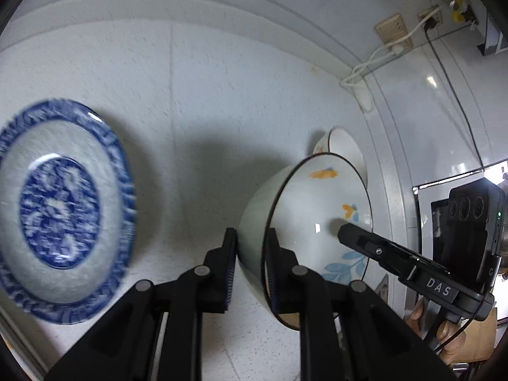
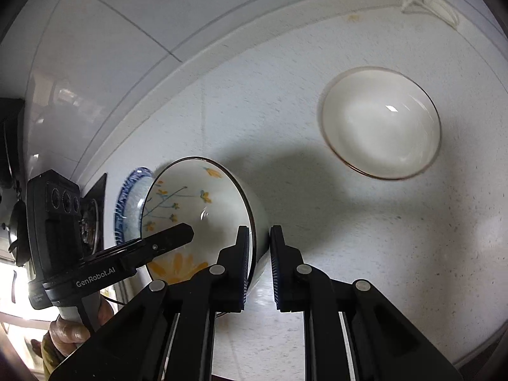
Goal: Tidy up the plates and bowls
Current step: 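Carry the flower-print bowl and lower it into the blue-and-white bowl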
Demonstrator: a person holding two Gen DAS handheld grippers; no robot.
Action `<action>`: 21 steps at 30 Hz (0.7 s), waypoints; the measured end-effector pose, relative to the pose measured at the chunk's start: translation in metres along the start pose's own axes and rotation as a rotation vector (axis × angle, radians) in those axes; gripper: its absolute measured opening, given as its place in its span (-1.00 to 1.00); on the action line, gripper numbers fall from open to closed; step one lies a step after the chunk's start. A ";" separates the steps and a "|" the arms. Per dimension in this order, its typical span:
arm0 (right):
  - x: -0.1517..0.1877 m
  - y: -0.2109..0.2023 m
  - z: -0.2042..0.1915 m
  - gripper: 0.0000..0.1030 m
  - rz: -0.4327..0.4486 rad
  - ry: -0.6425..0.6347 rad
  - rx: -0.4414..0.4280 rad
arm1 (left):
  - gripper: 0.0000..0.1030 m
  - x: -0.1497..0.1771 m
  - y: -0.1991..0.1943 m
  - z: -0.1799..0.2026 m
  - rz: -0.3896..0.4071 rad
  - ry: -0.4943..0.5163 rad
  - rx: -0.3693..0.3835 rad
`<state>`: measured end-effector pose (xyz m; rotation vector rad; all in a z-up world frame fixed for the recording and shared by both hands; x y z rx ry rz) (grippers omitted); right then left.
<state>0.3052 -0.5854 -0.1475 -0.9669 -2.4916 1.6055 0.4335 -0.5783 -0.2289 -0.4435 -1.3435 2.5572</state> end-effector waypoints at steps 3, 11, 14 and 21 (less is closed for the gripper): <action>-0.007 0.004 -0.039 -0.76 0.007 -0.045 -0.042 | -0.68 -0.008 -0.039 -0.022 0.058 -0.030 -0.018; -0.011 0.057 -0.129 -0.76 -0.052 -0.135 -0.116 | -0.68 -0.014 -0.114 -0.111 0.148 -0.136 -0.095; -0.006 0.088 -0.147 -0.76 -0.095 -0.145 -0.104 | -0.68 -0.012 -0.112 -0.140 0.141 -0.183 -0.106; 0.005 0.130 -0.147 -0.76 -0.168 -0.144 -0.052 | -0.68 0.005 -0.085 -0.181 0.095 -0.247 -0.099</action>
Point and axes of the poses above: each gripper's, at about its wrist camera, not at the fingertips, and y roughly the way its jaws point, z to its right, x to its underside, the point moved 7 cm from there along y, roughly the way its jaws point, and after that the axes turned 3 degrees about -z, right-handed, at the moved point
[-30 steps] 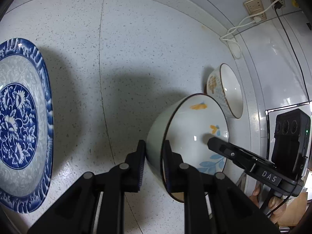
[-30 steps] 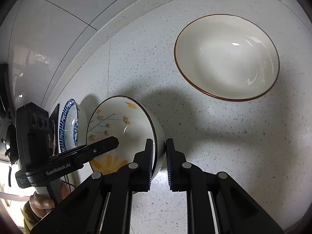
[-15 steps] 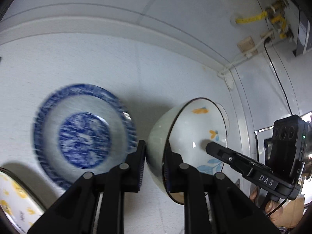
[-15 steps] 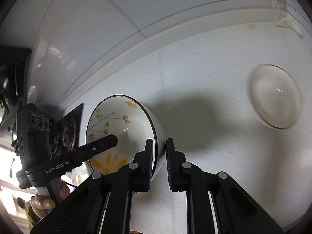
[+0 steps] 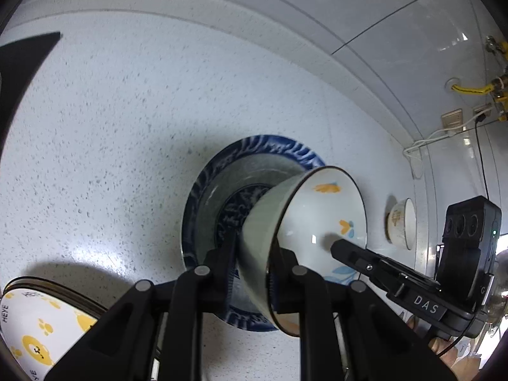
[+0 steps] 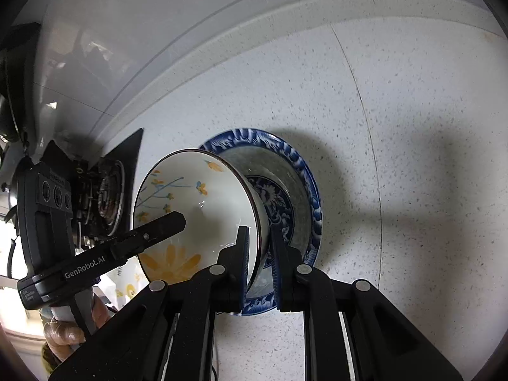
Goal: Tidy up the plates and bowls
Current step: 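Carry the flower-print bowl and lower it into the blue-and-white bowl, then open both grippers and lift them off the nested bowls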
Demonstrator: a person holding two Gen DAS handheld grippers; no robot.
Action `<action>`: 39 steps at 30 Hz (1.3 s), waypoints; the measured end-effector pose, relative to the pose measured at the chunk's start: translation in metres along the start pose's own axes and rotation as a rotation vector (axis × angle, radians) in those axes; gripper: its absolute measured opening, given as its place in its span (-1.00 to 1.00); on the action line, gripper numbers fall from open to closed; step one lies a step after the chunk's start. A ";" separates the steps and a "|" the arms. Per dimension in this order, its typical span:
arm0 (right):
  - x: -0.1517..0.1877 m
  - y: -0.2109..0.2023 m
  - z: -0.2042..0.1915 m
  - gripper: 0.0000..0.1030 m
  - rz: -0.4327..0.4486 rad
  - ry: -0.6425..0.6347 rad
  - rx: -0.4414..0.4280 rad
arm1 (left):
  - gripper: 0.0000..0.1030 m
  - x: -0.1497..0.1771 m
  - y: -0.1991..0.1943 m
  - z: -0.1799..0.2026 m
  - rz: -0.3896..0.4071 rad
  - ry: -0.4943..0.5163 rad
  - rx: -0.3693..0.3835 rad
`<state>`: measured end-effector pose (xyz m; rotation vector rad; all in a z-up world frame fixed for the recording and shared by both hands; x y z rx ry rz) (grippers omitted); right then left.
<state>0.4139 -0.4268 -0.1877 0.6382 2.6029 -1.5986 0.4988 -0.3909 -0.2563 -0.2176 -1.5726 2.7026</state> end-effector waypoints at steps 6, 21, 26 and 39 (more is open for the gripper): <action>0.000 0.015 0.003 -0.77 -0.018 0.014 -0.011 | -0.69 0.003 0.023 -0.005 -0.028 -0.019 0.001; -0.012 0.013 0.002 -0.74 0.021 0.006 -0.027 | -0.69 -0.008 0.033 -0.002 -0.021 0.000 -0.004; -0.014 0.011 0.004 -0.74 0.029 0.014 -0.039 | -0.69 -0.015 0.024 -0.001 0.010 0.033 -0.043; -0.010 -0.025 0.001 -0.18 0.127 -0.039 -0.002 | -0.20 -0.016 -0.023 0.003 0.126 0.093 -0.003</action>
Point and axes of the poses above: each gripper's, at about its wrist camera, not at the fingertips, and y roughly the way its jaws point, z to its right, x to its underside, the point moved 7 cm from there along y, roughly the way its jaws point, and after that the axes turned 3 degrees about -z, right-handed, at the moved point
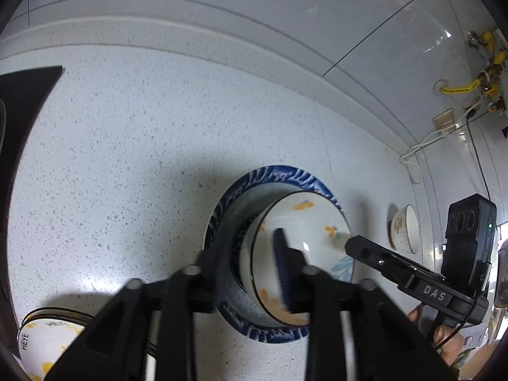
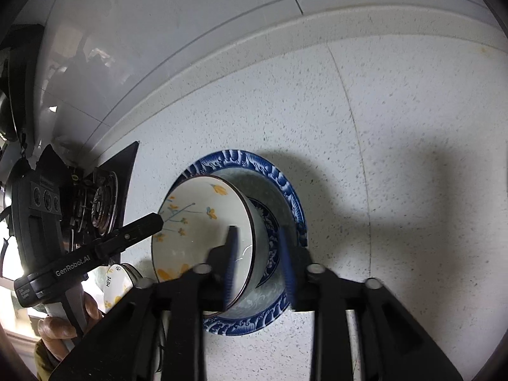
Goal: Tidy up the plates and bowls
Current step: 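Open both grippers and lift them off the nested bowls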
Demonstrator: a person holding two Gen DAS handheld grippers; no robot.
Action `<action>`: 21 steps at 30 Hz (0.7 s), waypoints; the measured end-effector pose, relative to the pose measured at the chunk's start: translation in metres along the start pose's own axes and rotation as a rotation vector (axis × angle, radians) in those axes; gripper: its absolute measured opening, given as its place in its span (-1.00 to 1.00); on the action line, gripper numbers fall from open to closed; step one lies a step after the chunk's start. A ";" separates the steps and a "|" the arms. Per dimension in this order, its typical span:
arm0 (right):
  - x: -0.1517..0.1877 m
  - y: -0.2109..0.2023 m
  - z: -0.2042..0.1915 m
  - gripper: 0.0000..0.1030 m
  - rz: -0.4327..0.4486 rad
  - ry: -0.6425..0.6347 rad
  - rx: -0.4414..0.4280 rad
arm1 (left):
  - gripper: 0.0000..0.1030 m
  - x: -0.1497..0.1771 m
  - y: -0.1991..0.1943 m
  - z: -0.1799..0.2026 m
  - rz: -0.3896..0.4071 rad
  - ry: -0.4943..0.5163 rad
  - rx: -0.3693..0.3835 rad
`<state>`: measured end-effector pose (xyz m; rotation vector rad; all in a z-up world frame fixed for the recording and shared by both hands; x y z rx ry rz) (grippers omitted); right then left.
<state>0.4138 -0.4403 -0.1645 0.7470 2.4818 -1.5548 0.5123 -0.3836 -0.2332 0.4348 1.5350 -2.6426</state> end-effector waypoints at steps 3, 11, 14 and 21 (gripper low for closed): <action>0.007 -0.012 0.000 0.15 0.017 -0.008 -0.009 | 0.06 0.003 -0.013 0.006 0.021 0.028 -0.003; 0.036 -0.045 0.010 0.47 0.054 0.026 -0.055 | 0.41 0.024 -0.045 0.018 0.024 0.062 0.008; 0.044 -0.060 0.015 0.56 0.083 0.046 -0.070 | 0.43 0.034 -0.056 0.029 0.037 0.103 -0.006; 0.065 -0.101 0.040 0.87 0.147 0.081 -0.068 | 0.43 0.053 -0.073 0.061 0.045 0.141 0.048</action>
Point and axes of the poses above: each gripper's, at about its wrist camera, not at the fingertips, and y roughly the way its jaws point, z to its right, x to its underside, the point moved 7 cm from there along y, roughly the way its jaws point, and after that the axes turned 3 degrees about -z, right-handed, at the moved point
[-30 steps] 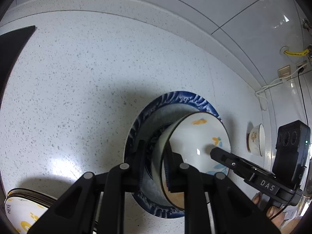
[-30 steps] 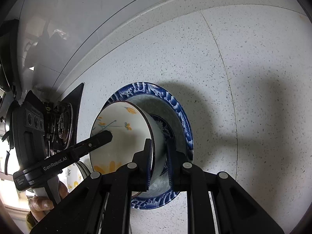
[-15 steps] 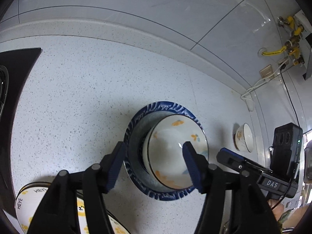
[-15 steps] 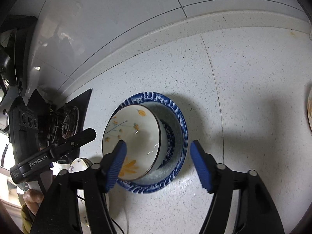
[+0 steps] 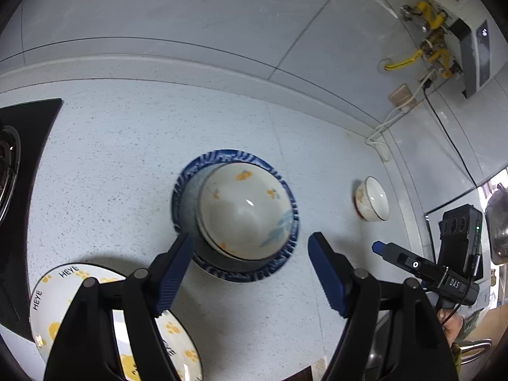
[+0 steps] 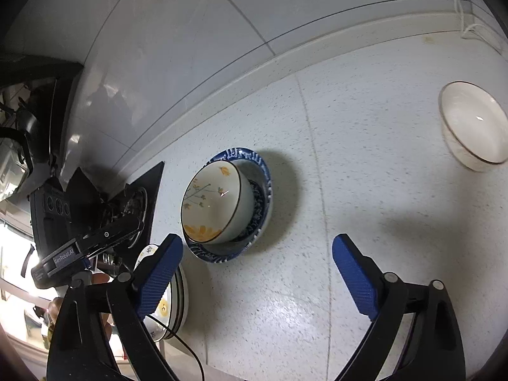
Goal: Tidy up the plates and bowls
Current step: 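Open both grippers and lift them off the nested bowls, then reach to the plain white brown-rimmed bowl and grasp its rim with both grippers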
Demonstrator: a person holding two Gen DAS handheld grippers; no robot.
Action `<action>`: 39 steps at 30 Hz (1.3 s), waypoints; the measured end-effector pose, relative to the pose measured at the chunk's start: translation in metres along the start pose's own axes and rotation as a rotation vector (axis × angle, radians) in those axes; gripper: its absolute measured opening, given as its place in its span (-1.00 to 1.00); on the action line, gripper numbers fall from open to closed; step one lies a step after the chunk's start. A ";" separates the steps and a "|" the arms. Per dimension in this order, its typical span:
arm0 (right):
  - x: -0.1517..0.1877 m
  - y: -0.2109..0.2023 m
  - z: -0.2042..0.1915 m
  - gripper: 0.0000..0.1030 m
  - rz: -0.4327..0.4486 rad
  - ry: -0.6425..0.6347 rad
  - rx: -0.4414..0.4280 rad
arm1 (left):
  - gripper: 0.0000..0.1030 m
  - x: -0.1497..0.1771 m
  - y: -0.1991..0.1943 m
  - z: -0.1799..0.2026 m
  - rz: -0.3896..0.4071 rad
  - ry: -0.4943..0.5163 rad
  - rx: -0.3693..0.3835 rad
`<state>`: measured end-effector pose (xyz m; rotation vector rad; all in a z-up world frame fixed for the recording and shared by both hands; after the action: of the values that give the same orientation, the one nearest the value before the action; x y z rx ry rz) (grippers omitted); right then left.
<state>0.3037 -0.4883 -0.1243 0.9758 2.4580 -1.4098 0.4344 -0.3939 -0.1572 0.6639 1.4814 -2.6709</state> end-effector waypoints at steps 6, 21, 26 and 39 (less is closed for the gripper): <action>0.000 -0.038 0.034 0.91 0.048 0.018 0.069 | 0.43 0.012 0.008 0.050 -0.027 0.055 0.070; -0.030 -0.111 0.169 0.91 0.150 0.174 0.253 | 0.43 0.033 0.109 0.197 -0.204 0.179 0.180; -0.057 -0.104 0.201 0.91 0.121 0.170 0.288 | 0.43 0.011 0.153 0.232 -0.224 0.160 0.157; -0.096 -0.048 0.249 -0.22 -0.048 0.151 0.295 | 0.32 -0.030 0.273 0.251 -0.302 0.015 0.085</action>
<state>0.3034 -0.7519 -0.1859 1.1248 2.4360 -1.8161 0.4312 -0.7543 -0.2510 0.4998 1.5959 -2.9700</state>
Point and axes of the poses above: each gripper's, at about its wrist camera, not at the fingertips, and y roughly the way its jaws point, z to its right, x to its underside, the point moved 7 cm from there along y, roughly the way its jaws point, and after that the axes turned 3 degrees about -z, right-handed, at the moved point
